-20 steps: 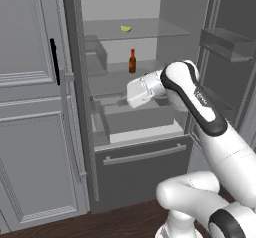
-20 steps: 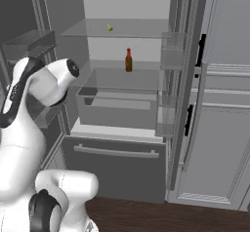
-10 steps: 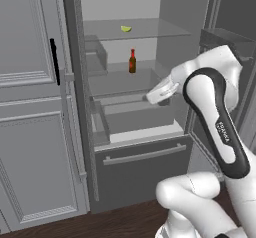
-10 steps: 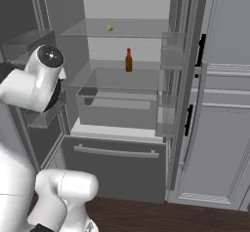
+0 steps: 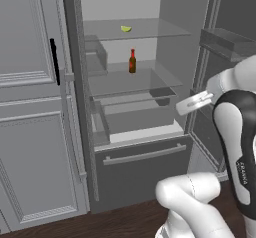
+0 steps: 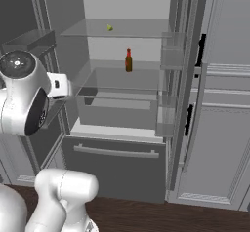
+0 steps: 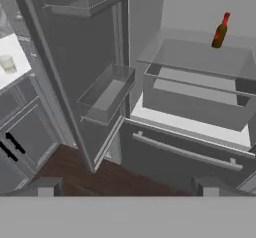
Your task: Grab a lemon wedge from the fridge and one ice cube from the ice bowl, and put them in the glass of lemonade.
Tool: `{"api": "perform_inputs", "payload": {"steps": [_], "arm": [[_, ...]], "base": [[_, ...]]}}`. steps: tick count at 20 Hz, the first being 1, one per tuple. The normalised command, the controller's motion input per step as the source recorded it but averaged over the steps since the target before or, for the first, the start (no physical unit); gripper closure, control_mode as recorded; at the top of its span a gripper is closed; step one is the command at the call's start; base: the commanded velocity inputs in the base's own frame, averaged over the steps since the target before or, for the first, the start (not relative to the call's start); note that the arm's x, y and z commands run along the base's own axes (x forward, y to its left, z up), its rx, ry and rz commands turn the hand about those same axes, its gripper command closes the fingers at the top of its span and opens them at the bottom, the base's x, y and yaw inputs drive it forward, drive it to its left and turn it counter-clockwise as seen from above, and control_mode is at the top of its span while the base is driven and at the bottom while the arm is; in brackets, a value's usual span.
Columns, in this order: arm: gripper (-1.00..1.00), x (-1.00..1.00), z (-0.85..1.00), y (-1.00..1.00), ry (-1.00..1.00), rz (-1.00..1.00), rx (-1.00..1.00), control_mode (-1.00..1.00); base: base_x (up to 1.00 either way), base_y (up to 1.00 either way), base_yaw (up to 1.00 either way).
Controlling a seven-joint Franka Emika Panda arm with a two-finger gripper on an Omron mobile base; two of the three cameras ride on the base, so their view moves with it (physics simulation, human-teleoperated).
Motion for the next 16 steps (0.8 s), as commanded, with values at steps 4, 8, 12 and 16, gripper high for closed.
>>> {"api": "perform_inputs", "payload": {"steps": [4, 8, 12, 16], "arm": [[-1.0, -0.16, 0.22, -0.03, 0.01, -0.24, -0.12, -1.0], [-1.0, 0.04, 0.0, 0.0, -0.04, -0.04, 0.0, -1.0], [-1.0, 0.2, 0.0, 0.0, -0.01, -0.04, 0.0, -1.0], [-1.0, 0.35, -0.01, 0.0, 0.0, -0.01, 0.0, -1.0]], "base": [[0.0, 0.0, 0.0], [0.0, 0.0, 0.0], [0.0, 0.0, 0.0], [0.0, 0.0, 0.0]]}}
